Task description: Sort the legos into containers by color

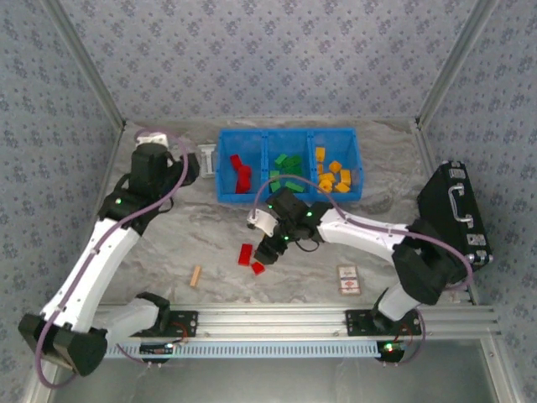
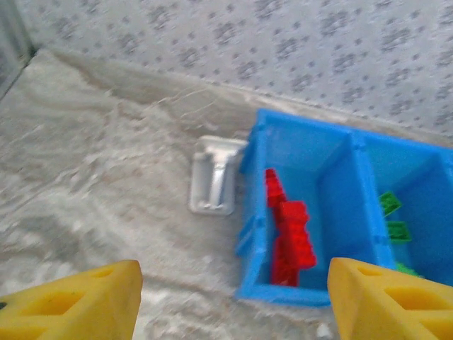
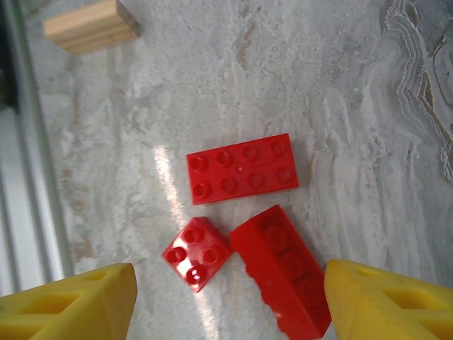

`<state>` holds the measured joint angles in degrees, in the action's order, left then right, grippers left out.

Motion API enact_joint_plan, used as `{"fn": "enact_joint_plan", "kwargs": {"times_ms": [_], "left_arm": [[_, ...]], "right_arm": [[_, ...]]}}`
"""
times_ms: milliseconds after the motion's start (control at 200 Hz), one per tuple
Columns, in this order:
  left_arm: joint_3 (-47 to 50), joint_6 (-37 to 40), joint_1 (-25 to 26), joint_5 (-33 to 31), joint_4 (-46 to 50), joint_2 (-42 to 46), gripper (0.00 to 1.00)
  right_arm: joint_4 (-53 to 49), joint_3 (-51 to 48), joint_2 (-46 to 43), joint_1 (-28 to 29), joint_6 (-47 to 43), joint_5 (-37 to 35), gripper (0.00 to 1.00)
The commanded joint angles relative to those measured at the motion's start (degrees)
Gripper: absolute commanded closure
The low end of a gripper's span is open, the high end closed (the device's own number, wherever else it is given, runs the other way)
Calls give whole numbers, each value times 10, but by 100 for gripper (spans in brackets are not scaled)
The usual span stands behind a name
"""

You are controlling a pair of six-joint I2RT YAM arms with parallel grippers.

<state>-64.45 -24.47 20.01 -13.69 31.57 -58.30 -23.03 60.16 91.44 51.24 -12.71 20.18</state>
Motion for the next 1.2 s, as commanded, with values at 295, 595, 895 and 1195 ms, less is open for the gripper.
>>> {"fn": "enact_joint_plan", "kwargs": {"times_ms": [295, 595, 895, 1195], "left_arm": [[37, 52, -65, 41, 107, 130, 27], [56, 79, -86, 51, 109, 158, 24], [65, 88, -88, 56, 113, 166, 23], [82, 90, -88, 45, 145, 193, 20]], "right_arm": [[-104, 47, 32, 10, -80, -70, 32], [-147, 54, 61, 38, -84, -114, 32], [-134, 77, 106, 35, -84, -119, 34], [-127, 102, 151, 27, -92, -124, 36]]}}
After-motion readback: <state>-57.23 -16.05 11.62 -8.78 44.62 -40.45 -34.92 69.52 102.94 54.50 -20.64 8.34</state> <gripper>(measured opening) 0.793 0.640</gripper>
